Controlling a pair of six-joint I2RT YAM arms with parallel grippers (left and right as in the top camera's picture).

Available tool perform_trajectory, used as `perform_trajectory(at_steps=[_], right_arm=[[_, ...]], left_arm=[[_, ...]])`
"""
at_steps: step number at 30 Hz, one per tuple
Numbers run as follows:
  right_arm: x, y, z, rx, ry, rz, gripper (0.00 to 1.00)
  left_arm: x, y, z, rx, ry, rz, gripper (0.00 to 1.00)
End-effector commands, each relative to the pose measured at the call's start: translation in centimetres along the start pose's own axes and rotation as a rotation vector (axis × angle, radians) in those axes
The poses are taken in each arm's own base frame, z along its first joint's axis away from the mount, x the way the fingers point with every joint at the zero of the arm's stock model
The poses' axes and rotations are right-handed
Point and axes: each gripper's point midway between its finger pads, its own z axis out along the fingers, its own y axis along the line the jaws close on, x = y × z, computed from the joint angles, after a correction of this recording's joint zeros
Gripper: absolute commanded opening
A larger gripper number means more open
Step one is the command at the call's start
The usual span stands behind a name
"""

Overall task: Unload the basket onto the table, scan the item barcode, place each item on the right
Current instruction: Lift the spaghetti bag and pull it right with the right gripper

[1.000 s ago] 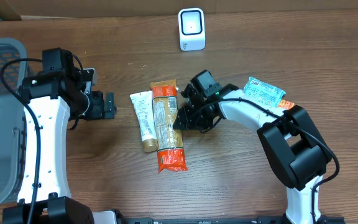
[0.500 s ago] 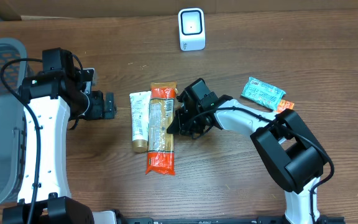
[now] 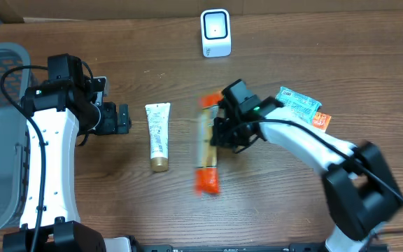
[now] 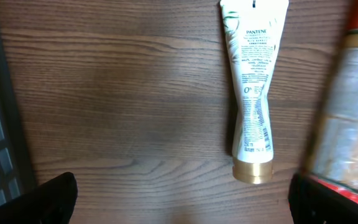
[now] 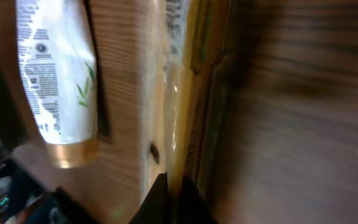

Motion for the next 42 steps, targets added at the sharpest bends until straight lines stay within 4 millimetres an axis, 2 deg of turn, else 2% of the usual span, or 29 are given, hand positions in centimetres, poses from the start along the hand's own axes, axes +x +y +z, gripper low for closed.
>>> perform_trajectory(at_steps=[1,4,7,10,17,22,26,30,32,35,42], right_arm=[[-2.9,2.2,-7.1,0.102,-0.211,-0.137,0.04],[-1.9,1.9,-8.9,0.226,-0.188,-0.183,0.04],[-1.0,1.7,-8.9,0.306,-0.17,-0.228,0.04],[-0.3,1.3,-7.4,0.364,-0.139,-0.251,0.04],[0.4,0.0,-1.9,0.446,-0.039,-0.28,0.04],[1.6,0.5,1.0,0.439,0.02,-0.327,0.1],[2.6,1.8,1.9,0.37,0.066,-0.368,0.13],[3.1,2.1,2.0,0.343,0.086,-0.372,0.15],[3.5,2.5,2.2,0.317,0.104,-0.372,0.18],[3.9,2.9,2.3,0.292,0.125,-0.386,0.34],[4.8,3.9,2.8,0.274,0.133,-0.423,0.43]], left_arm=[[0.0,-0.1,0.1,0.001,0.002,0.021,0.99],[0.0,-0.1,0.1,0.001,0.002,0.021,0.99],[0.0,-0.1,0.1,0.001,0.002,0.021,1.0],[0.0,-0.1,0.1,0.001,0.002,0.021,0.99],[0.0,-0.1,0.1,0.001,0.002,0.021,1.0],[0.0,0.0,0.1,0.0,0.002,0.021,0.99],[0.0,0.0,0.1,0.0,0.002,0.021,1.0],[0.0,-0.1,0.1,0.001,0.002,0.021,1.0],[0.0,-0.1,0.1,0.001,0.002,0.021,1.0],[0.0,-0.1,0.1,0.001,0.002,0.021,1.0],[0.0,0.0,0.1,0.0,0.002,0.021,0.99]])
